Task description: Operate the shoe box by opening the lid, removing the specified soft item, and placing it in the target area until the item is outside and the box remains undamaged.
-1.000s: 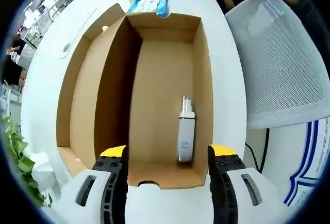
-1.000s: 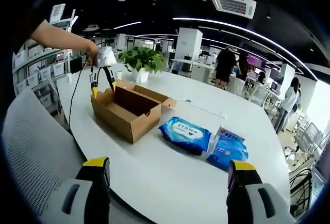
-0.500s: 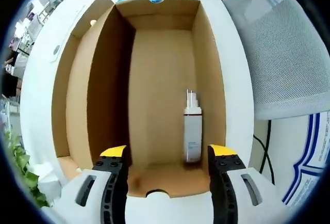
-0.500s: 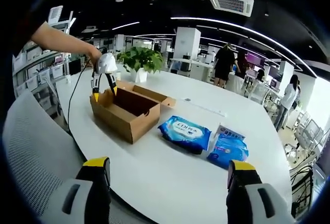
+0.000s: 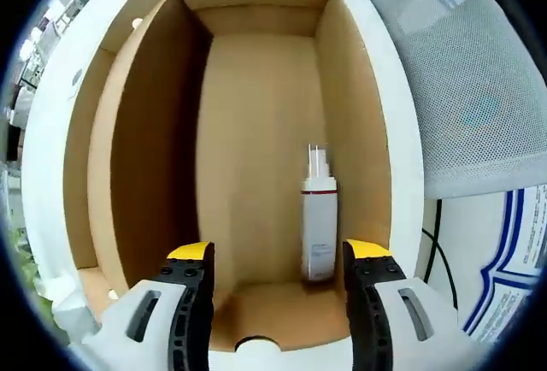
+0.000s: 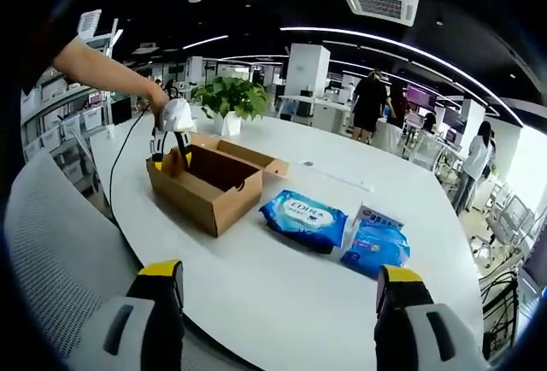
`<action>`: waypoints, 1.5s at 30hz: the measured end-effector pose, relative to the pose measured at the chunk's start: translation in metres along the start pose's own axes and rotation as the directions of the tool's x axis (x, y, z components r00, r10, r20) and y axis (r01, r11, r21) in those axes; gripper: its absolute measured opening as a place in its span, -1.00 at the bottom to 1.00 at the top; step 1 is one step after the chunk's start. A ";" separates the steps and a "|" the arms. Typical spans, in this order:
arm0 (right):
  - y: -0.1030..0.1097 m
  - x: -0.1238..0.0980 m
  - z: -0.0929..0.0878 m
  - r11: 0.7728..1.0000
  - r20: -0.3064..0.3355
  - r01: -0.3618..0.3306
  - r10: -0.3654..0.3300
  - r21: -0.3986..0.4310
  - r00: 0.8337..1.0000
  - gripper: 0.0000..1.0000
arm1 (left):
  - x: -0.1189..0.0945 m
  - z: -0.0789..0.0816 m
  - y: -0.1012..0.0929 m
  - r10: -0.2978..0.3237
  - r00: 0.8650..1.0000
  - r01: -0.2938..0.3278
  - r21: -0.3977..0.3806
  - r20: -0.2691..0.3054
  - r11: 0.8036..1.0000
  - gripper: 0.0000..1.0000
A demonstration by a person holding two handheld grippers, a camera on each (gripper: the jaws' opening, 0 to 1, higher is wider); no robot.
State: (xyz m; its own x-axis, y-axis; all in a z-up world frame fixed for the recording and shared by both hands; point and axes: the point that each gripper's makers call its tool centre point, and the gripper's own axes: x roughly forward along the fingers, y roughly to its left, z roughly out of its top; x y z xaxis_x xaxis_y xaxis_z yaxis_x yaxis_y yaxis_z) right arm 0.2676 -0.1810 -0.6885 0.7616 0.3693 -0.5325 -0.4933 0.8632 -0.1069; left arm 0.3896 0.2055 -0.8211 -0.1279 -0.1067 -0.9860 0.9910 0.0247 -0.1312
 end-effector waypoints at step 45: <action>0.001 0.001 -0.002 1.000 -0.014 -0.004 0.004 0.002 1.000 0.83 | 0.010 0.005 0.000 -0.002 0.999 0.004 -0.048 0.045 0.999 0.12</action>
State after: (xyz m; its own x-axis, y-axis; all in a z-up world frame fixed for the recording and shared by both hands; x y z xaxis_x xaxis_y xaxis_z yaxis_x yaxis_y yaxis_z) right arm 0.2669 -0.1811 -0.6908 0.7539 0.3675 -0.5446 -0.4954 0.8625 -0.1037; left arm 0.3885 0.1999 -0.8304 -0.1281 -0.1513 -0.9801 0.9875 0.0716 -0.1401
